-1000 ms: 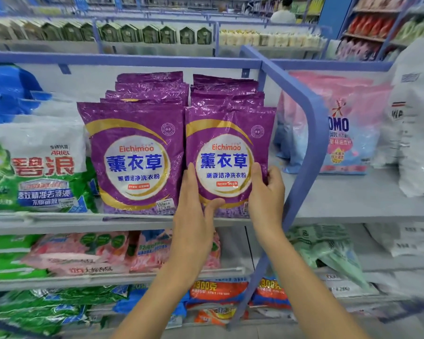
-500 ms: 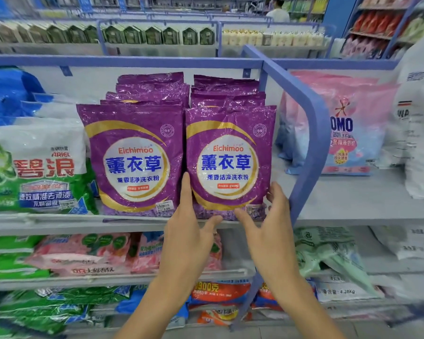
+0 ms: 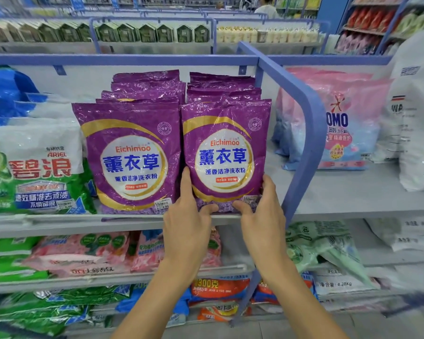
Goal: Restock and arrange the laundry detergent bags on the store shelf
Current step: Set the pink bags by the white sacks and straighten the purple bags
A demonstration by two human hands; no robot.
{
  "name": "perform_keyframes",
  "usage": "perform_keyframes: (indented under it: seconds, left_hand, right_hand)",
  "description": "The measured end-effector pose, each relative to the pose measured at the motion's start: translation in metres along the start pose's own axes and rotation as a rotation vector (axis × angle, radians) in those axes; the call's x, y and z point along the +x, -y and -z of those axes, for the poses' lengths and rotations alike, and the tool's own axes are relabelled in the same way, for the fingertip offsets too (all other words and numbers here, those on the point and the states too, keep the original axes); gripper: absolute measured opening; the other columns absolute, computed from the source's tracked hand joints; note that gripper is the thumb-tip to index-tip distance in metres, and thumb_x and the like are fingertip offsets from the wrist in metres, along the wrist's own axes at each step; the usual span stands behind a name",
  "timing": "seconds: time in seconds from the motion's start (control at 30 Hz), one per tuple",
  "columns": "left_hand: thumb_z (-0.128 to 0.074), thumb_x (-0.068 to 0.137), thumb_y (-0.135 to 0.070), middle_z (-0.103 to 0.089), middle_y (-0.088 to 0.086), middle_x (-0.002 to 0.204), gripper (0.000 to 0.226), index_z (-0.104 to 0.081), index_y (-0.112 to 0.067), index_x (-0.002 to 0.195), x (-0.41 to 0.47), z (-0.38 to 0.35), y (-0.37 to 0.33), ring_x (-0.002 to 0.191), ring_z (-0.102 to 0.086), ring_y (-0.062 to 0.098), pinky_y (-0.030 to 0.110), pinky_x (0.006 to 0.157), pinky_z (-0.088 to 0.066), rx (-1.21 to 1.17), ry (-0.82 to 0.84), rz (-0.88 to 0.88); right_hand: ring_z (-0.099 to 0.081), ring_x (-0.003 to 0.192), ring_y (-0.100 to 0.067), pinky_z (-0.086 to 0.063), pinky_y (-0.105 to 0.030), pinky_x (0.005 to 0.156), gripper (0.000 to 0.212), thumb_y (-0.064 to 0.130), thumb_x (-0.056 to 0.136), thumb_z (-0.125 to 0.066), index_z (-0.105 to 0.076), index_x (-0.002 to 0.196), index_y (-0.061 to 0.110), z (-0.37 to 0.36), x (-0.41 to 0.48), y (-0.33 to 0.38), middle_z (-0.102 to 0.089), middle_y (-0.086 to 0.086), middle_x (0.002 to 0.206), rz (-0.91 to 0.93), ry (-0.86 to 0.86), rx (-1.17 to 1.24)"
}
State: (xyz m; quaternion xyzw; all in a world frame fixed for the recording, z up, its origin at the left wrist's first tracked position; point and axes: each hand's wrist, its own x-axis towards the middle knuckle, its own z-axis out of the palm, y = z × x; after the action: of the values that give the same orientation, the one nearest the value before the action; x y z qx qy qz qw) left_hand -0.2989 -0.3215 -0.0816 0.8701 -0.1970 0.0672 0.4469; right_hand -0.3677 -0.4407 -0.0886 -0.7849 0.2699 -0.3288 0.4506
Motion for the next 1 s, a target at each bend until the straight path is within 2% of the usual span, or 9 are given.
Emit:
perform_keyframes:
  seconds: [0.13, 0.27, 0.43, 0.53, 0.63, 0.8, 1.0]
  left_hand:
    - [-0.076, 0.091, -0.029, -0.063, -0.014, 0.091, 0.095, -0.014, -0.023, 0.162, -0.002, 0.005, -0.001, 0.075, -0.056, 0.007, 0.026, 0.072, -0.040, -0.008, 0.025, -0.007]
    - [-0.074, 0.091, -0.035, -0.071, 0.003, 0.116, 0.096, -0.012, -0.020, 0.163, -0.004, 0.010, 0.001, 0.103, -0.066, 0.025, 0.028, 0.078, -0.038, 0.040, 0.061, -0.053]
    - [-0.065, 0.095, -0.046, -0.068, 0.007, 0.117, 0.093, -0.008, -0.015, 0.162, -0.009, 0.018, 0.010, 0.103, -0.064, 0.026, 0.031, 0.077, -0.044, 0.162, 0.136, -0.160]
    - [-0.060, 0.099, -0.045, -0.060, 0.010, 0.134, 0.082, -0.017, -0.014, 0.161, -0.030, 0.026, 0.012, 0.125, -0.055, 0.028, 0.038, 0.094, -0.048, 0.285, 0.133, -0.213]
    - [-0.057, 0.100, -0.043, -0.052, 0.008, 0.150, 0.072, -0.028, -0.014, 0.159, -0.058, 0.029, 0.016, 0.142, -0.042, 0.028, 0.043, 0.108, -0.044, 0.340, 0.126, -0.246]
    - [-0.053, 0.101, -0.045, -0.042, 0.009, 0.158, 0.066, -0.038, -0.011, 0.155, -0.109, 0.023, 0.016, 0.149, -0.032, 0.031, 0.043, 0.119, -0.032, 0.453, 0.181, -0.201]
    - [-0.056, 0.101, -0.040, -0.042, 0.013, 0.158, 0.060, -0.045, -0.008, 0.151, -0.182, -0.002, -0.019, 0.147, -0.035, 0.034, 0.041, 0.122, -0.025, 0.451, 0.206, -0.210]
  right_hand:
    - [-0.047, 0.124, 0.002, -0.039, -0.012, 0.096, 0.070, 0.018, 0.095, -0.071, -0.033, 0.154, 0.027, 0.001, -0.006, 0.000, -0.051, 0.015, 0.134, 0.030, 0.016, -0.038]
    - [-0.042, 0.139, -0.006, -0.042, -0.027, 0.110, 0.077, 0.034, 0.098, -0.067, -0.022, 0.160, 0.029, 0.007, -0.012, -0.005, -0.047, 0.007, 0.150, 0.065, 0.040, -0.115]
    - [-0.031, 0.149, -0.007, -0.038, -0.038, 0.118, 0.073, 0.048, 0.101, -0.057, -0.020, 0.162, 0.031, 0.024, -0.022, -0.008, -0.037, 0.010, 0.162, 0.123, 0.102, -0.221]
    - [-0.028, 0.151, -0.010, -0.032, -0.035, 0.121, 0.068, 0.047, 0.104, -0.050, -0.022, 0.162, 0.027, 0.037, -0.044, -0.012, -0.033, 0.007, 0.164, 0.136, 0.146, -0.287]
    - [-0.024, 0.153, -0.011, -0.024, -0.031, 0.124, 0.064, 0.046, 0.105, -0.049, -0.031, 0.160, 0.020, 0.056, -0.066, -0.019, -0.031, 0.004, 0.166, 0.136, 0.200, -0.356]
    - [-0.024, 0.153, -0.014, -0.022, -0.033, 0.126, 0.068, 0.054, 0.105, -0.044, -0.030, 0.161, 0.018, 0.101, -0.090, -0.043, -0.030, 0.002, 0.166, 0.148, 0.310, -0.496]
    - [-0.024, 0.154, -0.017, -0.021, -0.036, 0.126, 0.070, 0.057, 0.104, -0.041, -0.031, 0.160, 0.017, 0.173, -0.119, -0.075, -0.030, 0.000, 0.167, 0.120, 0.320, -0.566]
